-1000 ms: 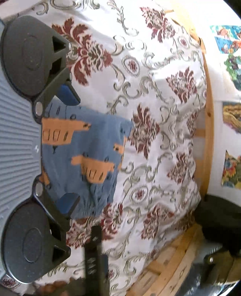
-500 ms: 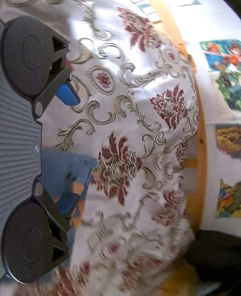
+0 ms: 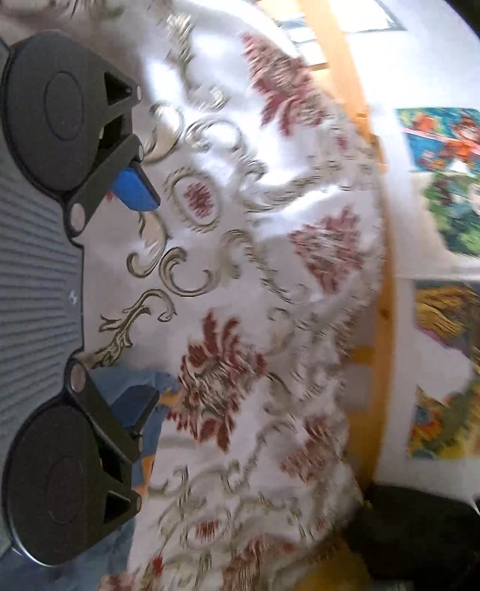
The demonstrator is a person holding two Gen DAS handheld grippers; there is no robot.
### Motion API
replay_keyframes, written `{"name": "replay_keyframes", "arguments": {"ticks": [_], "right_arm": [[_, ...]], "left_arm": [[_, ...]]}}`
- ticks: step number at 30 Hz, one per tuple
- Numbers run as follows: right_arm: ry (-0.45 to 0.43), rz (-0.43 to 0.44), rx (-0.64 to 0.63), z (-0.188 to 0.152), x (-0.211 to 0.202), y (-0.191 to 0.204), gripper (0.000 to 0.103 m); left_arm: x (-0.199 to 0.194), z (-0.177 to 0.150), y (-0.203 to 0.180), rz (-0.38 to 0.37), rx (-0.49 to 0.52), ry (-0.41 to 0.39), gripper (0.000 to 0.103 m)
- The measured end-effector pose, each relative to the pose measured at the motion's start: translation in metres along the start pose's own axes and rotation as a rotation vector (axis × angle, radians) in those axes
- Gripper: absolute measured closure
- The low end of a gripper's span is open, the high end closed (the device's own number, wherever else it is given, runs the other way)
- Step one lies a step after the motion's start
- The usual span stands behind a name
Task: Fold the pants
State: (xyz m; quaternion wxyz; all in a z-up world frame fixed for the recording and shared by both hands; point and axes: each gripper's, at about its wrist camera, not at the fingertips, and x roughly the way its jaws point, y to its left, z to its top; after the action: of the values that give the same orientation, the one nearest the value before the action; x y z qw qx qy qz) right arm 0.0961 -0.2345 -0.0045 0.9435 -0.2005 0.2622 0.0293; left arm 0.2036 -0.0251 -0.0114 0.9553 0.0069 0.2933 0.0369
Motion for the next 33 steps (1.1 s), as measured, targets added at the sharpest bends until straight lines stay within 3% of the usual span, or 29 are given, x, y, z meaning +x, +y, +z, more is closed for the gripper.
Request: {"name": "replay_keyframes", "arguments": {"ticks": [2, 4, 6, 9, 11, 13, 15, 18, 21, 24, 25, 27, 30, 32, 33], "right_arm": [[-0.057, 0.092, 0.037, 0.009, 0.0, -0.014, 0.001], [-0.077, 0.266, 0.081, 0.018, 0.007, -0.028, 0.001], [-0.051, 0.496, 0.106, 0.024, 0.022, -0.036, 0.001], [0.011, 0.648, 0.108, 0.018, 0.05, -0.036, 0.002], [0.098, 0.679, 0.146, 0.008, 0.072, -0.04, 0.006], [0.148, 0.606, 0.183, 0.0, 0.085, -0.047, 0.008], [0.201, 0.498, 0.219, -0.006, 0.095, -0.058, 0.01], [0.166, 0.482, 0.353, -0.004, 0.088, -0.077, 0.011], [0.027, 0.443, 0.299, 0.005, 0.063, -0.079, 0.01], [-0.044, 0.523, 0.304, 0.016, 0.064, -0.068, 0.01], [-0.046, 0.557, 0.302, 0.021, 0.071, -0.057, 0.015], [-0.036, 0.704, 0.37, 0.027, 0.089, -0.049, 0.023], [0.023, 0.919, 0.486, 0.027, 0.111, -0.046, 0.023], [0.092, 0.924, 0.518, 0.021, 0.126, -0.048, 0.027], [0.108, 0.903, 0.539, 0.017, 0.13, -0.052, 0.037]], "left_arm": [[-0.027, -0.008, 0.008, -0.056, 0.037, -0.042, 0.0], [-0.051, -0.02, 0.011, -0.122, 0.085, -0.08, 0.0], [-0.064, -0.03, 0.003, -0.194, 0.168, -0.081, 0.0], [-0.064, -0.047, -0.014, -0.248, 0.327, -0.042, 0.0], [-0.057, -0.055, -0.019, -0.274, 0.379, -0.007, 0.0], [-0.044, -0.062, -0.018, -0.281, 0.395, 0.066, 0.0], [-0.032, -0.065, -0.008, -0.271, 0.338, 0.14, 0.0], [-0.032, -0.06, 0.014, -0.301, 0.197, 0.215, 0.0], [-0.049, -0.058, 0.024, -0.272, 0.198, 0.208, 0.0], [-0.066, -0.047, 0.021, -0.302, 0.217, 0.108, 0.0], [-0.068, -0.045, 0.015, -0.302, 0.225, 0.085, 0.0], [-0.068, -0.039, 0.002, -0.319, 0.23, 0.058, 0.0], [-0.07, -0.042, -0.011, -0.437, 0.245, 0.043, 0.0], [-0.068, -0.052, -0.021, -0.496, 0.301, 0.071, 0.0], [-0.066, -0.058, -0.026, -0.512, 0.34, 0.092, 0.0]]}}
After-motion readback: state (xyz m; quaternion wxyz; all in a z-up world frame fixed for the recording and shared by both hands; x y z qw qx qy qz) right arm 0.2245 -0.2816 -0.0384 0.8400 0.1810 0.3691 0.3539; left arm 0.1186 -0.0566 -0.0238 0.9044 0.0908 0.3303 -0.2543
